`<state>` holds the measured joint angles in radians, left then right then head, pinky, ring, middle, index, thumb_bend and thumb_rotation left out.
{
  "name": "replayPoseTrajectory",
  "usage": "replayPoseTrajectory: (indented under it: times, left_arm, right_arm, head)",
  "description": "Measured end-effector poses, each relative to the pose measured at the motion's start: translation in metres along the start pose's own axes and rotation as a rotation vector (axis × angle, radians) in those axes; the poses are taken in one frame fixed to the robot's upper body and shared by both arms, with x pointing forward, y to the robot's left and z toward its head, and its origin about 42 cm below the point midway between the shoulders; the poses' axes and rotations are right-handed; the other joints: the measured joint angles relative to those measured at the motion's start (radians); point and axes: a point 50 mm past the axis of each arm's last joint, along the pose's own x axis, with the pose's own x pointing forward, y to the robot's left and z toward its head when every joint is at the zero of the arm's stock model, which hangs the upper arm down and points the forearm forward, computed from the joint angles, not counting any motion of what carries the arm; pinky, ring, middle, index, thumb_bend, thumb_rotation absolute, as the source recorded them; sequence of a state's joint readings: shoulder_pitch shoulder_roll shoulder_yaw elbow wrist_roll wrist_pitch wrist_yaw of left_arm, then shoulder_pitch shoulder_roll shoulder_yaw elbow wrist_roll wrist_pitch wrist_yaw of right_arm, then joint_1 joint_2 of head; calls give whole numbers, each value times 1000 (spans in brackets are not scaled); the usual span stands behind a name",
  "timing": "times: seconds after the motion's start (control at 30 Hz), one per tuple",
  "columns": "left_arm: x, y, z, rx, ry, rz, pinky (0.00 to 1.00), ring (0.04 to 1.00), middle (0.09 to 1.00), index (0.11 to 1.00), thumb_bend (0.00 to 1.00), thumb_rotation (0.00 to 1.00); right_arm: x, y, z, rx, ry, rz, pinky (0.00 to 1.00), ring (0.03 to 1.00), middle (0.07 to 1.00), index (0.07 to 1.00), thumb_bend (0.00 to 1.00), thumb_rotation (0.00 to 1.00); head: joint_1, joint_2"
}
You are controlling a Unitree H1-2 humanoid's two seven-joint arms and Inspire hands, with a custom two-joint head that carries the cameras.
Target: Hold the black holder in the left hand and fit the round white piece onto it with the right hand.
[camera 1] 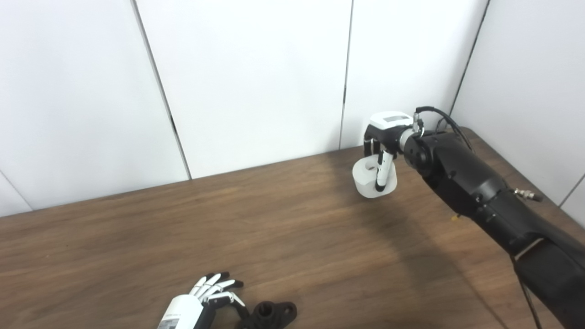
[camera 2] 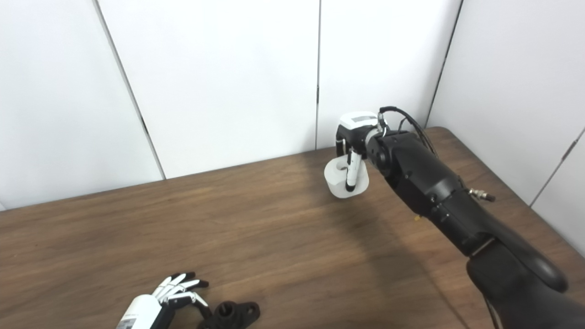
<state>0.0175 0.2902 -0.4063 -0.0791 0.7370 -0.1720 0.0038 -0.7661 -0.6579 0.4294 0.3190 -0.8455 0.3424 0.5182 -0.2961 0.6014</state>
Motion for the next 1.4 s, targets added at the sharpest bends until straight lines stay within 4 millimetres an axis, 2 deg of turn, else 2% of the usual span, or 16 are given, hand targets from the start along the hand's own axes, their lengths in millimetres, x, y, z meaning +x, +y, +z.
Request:
replayPoseTrajectory:
  times: [0.1,0.17,0.23,0.4,0.5,0.67,0.73,0.8,0.93,1.0,1.07,1.1,1.13,1.17,1.23,1.4]
  left_arm:
    - [0,0,0,1,0,0,955,916,819,491,512,60]
    - [0,0,0,1,0,0,955,916,817,491,512,59]
    - [0,0,0,1,0,0,959,918,818,491,512,59]
    - [0,0,0,1,1,0,960,919,818,491,512,59]
    - [1,0,1,3,1,1,961,920,820,491,511,60]
    - [1,0,1,4,1,1,970,919,818,491,511,60]
    - [1,0,1,4,1,1,966,918,818,491,511,60]
    - [1,0,1,4,1,1,963,917,817,491,511,60]
    - [1,0,1,4,1,1,962,917,819,491,511,60]
    - [1,0,1,4,1,1,956,914,817,491,511,61]
    - [1,0,1,4,1,1,956,916,818,491,510,61]
    - [1,0,1,4,1,1,957,917,819,491,510,62]
    - [1,0,1,4,1,1,958,917,819,491,510,62]
    - [1,0,1,4,2,1,957,916,818,491,510,62]
    - [1,0,1,4,2,0,956,914,815,491,511,61]
    - [0,0,1,4,3,0,958,913,814,491,511,61]
  right_arm:
    - [0,0,0,-10,2,-3,690,595,517,477,527,3]
    - [0,0,0,-15,2,-4,615,549,512,479,529,2]
    - [0,0,0,-17,2,-4,648,587,508,480,529,2]
    - [0,0,0,-21,-1,-5,630,570,535,476,524,3]
    - [-1,0,-3,-24,2,-5,718,643,500,482,530,2]
    - [-3,0,-7,-26,5,-4,779,695,496,484,531,3]
    - [-4,-1,-7,-24,-1,-9,727,646,495,484,531,3]
    - [-6,-3,-5,-24,-13,-17,720,633,538,477,523,3]
    - [-7,-3,-5,-22,-16,-6,622,567,505,484,529,3]
    - [-9,-4,-5,-15,-19,-6,608,583,524,481,526,3]
    - [-11,-6,-4,-1,-26,-14,486,511,485,484,532,3]
    - [-12,-8,-5,7,-26,-18,361,389,473,484,533,2]
    - [-12,-9,-7,17,-26,-21,339,366,473,484,533,2]
    - [-13,-10,-8,30,-26,-23,246,276,373,485,530,65]
    - [-15,-12,-13,80,-27,-31,143,177,277,485,526,117]
    - [-21,-16,-18,161,-34,-50,126,199,304,485,526,132]
  head:
    - [8,3]
    - [11,6]
    - [11,5]
    - [17,11]
    - [23,15]
    - [32,24]
    - [32,24]
    - [32,26]
    - [34,29]
    - [32,31]
    - [31,34]
    - [31,35]
    - [31,35]
    - [31,35]
    - [34,38]
    - [38,44]
